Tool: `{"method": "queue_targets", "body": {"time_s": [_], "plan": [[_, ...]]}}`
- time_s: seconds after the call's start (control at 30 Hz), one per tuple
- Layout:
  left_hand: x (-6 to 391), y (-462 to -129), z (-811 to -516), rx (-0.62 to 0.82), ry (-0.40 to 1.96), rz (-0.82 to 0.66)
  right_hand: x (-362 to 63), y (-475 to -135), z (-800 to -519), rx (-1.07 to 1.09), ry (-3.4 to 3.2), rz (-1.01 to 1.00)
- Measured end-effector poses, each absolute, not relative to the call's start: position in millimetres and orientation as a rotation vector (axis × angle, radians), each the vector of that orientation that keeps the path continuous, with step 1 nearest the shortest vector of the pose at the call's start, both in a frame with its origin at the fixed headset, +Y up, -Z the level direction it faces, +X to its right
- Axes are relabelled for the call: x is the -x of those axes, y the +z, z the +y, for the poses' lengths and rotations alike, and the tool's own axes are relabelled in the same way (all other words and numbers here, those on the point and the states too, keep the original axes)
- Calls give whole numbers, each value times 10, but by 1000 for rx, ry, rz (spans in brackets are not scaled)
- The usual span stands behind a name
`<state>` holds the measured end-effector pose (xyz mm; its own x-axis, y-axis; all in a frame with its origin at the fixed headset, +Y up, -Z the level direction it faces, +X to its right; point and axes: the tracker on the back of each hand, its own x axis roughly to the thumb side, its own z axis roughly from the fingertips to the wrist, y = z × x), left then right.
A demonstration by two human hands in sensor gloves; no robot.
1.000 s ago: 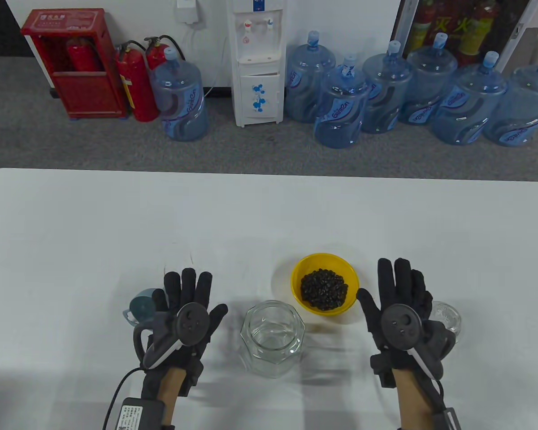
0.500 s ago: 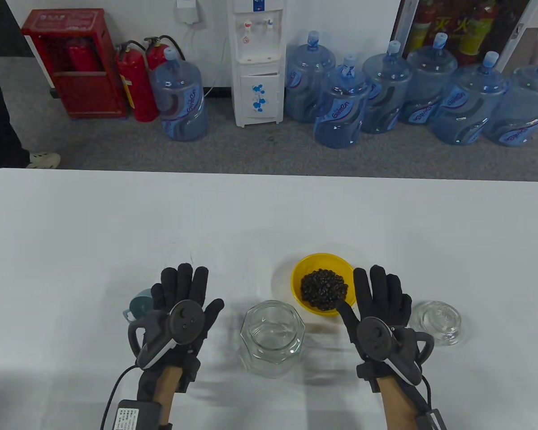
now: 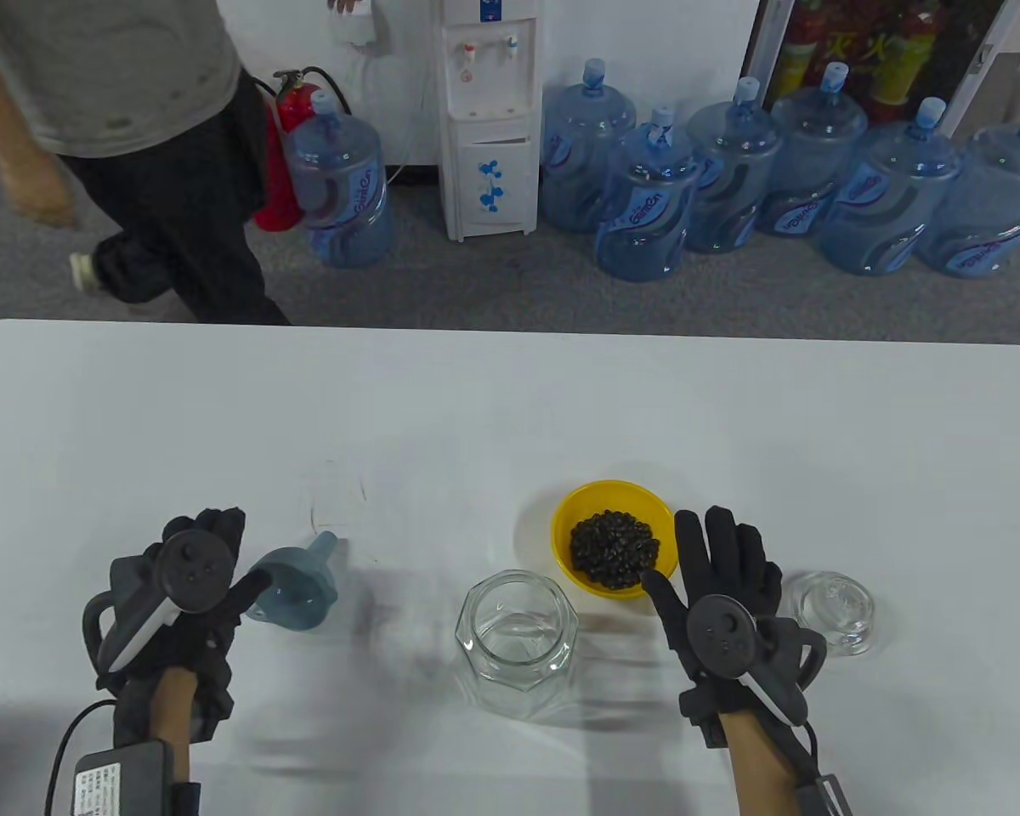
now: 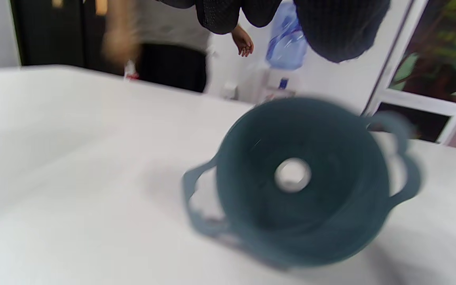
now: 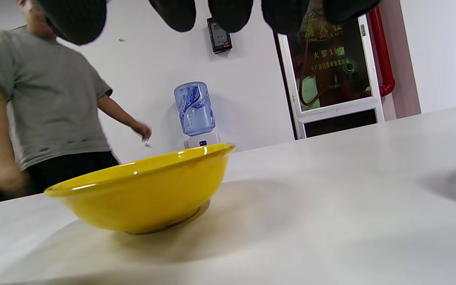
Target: Transfer coffee beans through funnel into glass jar
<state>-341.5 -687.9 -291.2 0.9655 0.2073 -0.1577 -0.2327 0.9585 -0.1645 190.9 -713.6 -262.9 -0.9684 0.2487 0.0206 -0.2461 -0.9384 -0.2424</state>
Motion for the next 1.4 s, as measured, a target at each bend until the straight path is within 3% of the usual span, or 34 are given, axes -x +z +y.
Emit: {"method": "queue_targets", "body": {"time_s": [0.1,0.27,0.67,0.9,1.13,1.23,1.4], "plan": [[3557,-2963,-7196,298,301,208,-1912,-2627,-7140,11,2872,-357],[3614,-3019,-7449,352,290,238,-1920,-2628,-7141,17,2879,-356],[3563,-3139,-7522,240,339,225,-1953,-2623,-7143,41,2866,-314],[3518,-3129,-7261,203,372,139,-1993,-2620,-7131,55,2851,-317],[3400,-3037,-6793,73,593,22,-1986,-2624,-7135,49,2848,-313],[3264,-3000,-6574,0,701,-39,-1986,-2626,-7138,51,2847,-311],[2909,-2948,-6315,15,864,-167,-1995,-2626,-7141,60,2842,-300]]}}
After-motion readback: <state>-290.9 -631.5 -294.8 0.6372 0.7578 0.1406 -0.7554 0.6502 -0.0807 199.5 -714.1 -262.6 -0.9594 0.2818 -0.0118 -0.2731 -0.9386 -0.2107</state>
